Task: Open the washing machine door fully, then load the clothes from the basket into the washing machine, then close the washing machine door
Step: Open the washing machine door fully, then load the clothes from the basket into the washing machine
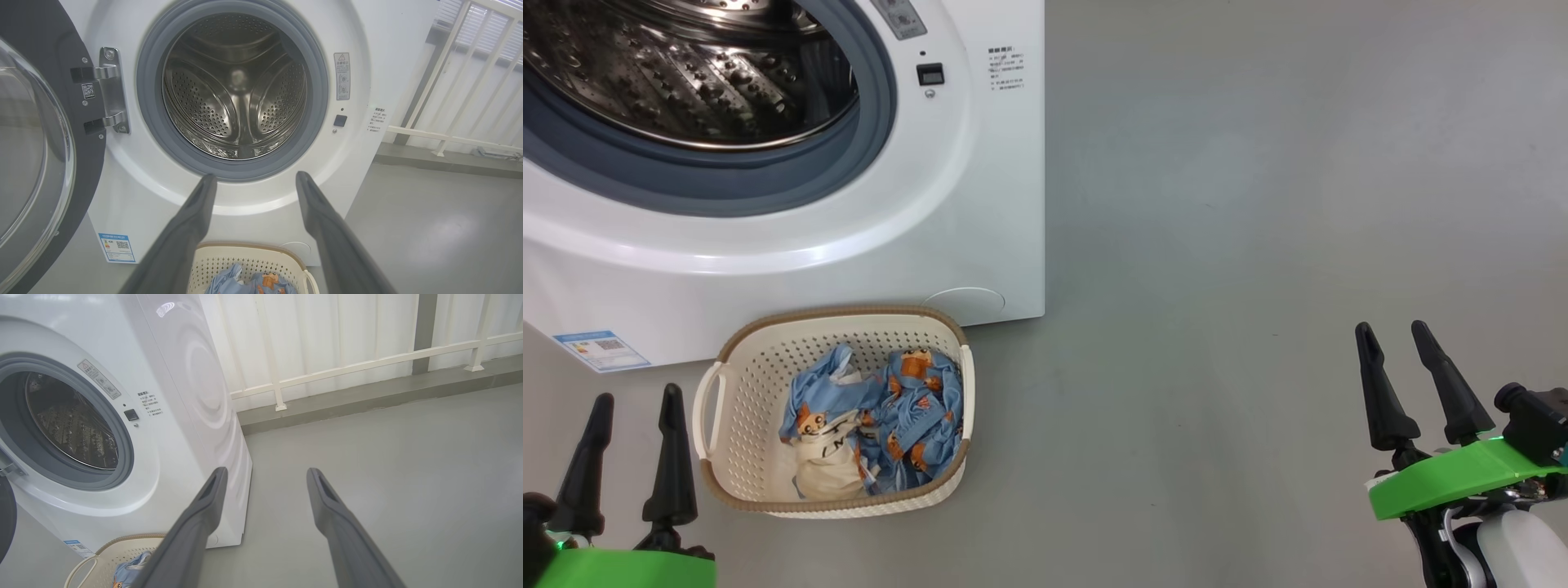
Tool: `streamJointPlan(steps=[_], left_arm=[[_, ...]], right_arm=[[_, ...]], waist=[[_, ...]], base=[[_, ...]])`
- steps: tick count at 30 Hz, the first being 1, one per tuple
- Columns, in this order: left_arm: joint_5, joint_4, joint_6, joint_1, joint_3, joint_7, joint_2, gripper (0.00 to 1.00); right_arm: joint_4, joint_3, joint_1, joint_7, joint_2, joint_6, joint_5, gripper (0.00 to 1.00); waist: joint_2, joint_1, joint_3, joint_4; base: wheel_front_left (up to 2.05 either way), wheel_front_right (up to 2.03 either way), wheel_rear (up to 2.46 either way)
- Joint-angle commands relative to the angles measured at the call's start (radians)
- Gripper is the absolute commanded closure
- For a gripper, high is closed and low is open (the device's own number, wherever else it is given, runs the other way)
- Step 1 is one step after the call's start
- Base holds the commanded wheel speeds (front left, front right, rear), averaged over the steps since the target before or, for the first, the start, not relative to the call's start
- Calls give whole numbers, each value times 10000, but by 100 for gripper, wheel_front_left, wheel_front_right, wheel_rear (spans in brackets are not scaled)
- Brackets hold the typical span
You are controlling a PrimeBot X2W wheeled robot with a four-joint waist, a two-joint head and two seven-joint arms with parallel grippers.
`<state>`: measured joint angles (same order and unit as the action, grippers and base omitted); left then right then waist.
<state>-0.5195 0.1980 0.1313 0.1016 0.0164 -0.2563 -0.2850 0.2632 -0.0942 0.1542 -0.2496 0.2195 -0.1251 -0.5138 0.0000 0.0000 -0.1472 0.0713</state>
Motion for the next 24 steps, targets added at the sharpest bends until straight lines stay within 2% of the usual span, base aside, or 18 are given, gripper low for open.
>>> streamJointPlan(steps=[1,8,17,24], left_arm=[[43,-279,-6,46,418,-55,-221,0],[118,-296,-6,66,432,-55,-180,0],[-298,-187,-6,166,118,-55,-346,0],[-462,-133,-6,251,-7,-55,-448,0]], right_arm=[[-267,-130,-66,-122,95,-56,-170,0],[-279,-109,-51,-122,68,-56,-167,0],[-260,-120,-9,-122,63,-56,-160,0],[-244,-160,11,-122,81,-56,-156,0]], waist=[[0,0,9,11],[0,0,-43,-9],[0,0,-86,-27],[0,0,-72,-36]], base=[[0,0,0],[0,0,0],[1,-6,4],[32,-121,89]])
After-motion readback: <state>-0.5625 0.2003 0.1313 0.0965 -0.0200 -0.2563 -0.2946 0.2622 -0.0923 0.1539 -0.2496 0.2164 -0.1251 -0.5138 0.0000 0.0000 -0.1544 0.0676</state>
